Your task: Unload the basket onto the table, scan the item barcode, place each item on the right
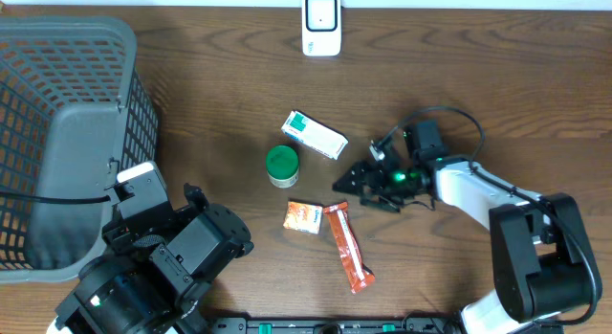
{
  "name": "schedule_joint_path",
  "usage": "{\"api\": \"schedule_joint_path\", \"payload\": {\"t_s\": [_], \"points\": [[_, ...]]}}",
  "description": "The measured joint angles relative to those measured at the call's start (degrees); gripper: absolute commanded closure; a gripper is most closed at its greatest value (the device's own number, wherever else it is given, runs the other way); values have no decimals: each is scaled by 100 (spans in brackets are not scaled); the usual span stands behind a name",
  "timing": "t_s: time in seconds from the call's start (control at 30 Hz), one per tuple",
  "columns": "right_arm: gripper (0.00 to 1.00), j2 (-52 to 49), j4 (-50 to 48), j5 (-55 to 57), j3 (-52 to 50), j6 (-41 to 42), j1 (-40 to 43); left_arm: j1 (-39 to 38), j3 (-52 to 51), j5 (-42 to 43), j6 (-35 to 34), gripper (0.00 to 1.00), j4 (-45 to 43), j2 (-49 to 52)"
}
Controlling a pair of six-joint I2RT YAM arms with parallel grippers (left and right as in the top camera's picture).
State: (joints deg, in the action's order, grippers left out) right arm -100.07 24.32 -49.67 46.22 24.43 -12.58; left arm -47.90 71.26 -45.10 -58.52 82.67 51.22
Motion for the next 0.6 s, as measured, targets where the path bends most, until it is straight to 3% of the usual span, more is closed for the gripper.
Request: {"api": "schedule_joint_path", "payload": {"t_s": [0.17,0.27,0.4,0.6], "points": [[1,177,1429,76,-55,-1034,518,0,0,-2,0,15,9,0],[1,236,1808,120,-173,-1718,640,0,0,-2,-2,15,7,0],[1,363,1390,-140,-490,-2052,640,0,0,-2,-2,15,7,0],[1,476,343,-671,-1019,-1816,634,0,0,-2,-2,15,7,0]]}}
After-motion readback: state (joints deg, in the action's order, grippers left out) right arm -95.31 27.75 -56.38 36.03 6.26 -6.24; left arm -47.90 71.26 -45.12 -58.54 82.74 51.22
